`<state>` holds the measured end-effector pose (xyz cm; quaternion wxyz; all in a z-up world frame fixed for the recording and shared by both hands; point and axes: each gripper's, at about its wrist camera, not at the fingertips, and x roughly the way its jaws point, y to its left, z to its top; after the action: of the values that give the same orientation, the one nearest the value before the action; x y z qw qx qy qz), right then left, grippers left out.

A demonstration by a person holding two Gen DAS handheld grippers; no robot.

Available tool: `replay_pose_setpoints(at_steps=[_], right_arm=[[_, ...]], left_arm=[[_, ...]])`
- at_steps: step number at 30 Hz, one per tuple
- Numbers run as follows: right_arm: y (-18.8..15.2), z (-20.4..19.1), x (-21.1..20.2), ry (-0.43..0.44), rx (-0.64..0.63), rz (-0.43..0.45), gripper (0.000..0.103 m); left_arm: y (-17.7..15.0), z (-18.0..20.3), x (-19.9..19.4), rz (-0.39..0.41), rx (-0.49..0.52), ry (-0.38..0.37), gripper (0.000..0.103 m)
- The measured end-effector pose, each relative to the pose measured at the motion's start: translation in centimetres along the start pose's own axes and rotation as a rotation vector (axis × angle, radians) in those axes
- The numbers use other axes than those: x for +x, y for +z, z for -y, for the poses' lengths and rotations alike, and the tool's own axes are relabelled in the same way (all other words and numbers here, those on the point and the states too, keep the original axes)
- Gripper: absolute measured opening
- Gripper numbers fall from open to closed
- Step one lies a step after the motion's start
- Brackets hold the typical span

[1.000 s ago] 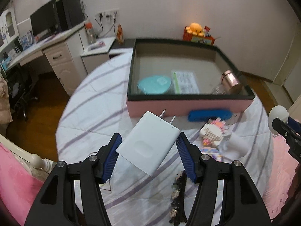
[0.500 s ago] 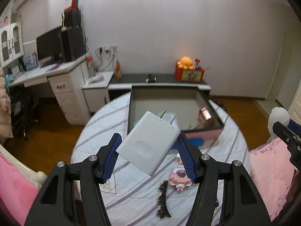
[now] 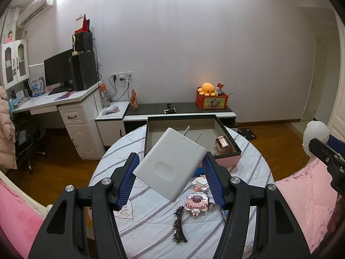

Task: Organize rigid objects
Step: 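Lift the charger and astronaut figure and carry both over the tray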

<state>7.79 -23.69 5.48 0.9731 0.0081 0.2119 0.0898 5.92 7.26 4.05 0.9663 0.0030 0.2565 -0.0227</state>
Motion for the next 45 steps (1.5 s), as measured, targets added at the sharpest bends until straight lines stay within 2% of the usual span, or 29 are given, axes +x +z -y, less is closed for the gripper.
replay_pose_setpoints(at_steps=[14, 24, 36, 42, 45], right_arm=[[-0.7, -0.1, -1.3, 0.019, -0.011, 0.017, 0.075], [-0.7, 0.2, -0.5, 0.028, -0.022, 0.013, 0.075], [0.3, 0.2, 3.2, 0.030, -0.021, -0.023, 0.075], [1.3, 0.5, 7.1, 0.033, -0.018, -0.063, 0.075], [1.8, 0.6, 9.9, 0.033, -0.018, -0.097, 0.075]], left_arm=[[-0.7, 0.2, -1.0, 0.009, -0.010, 0.004, 0.062], [-0.5, -0.1, -0.4, 0.001, -0.017, 0.008, 0.062], [1.7, -0.6, 4.3, -0.045, -0.018, -0.001, 0.062], [3.8, -0.9, 8.8, -0.093, -0.027, -0.032, 0.062], [4.8, -0.7, 11.4, -0.116, -0.013, -0.014, 0.062]])
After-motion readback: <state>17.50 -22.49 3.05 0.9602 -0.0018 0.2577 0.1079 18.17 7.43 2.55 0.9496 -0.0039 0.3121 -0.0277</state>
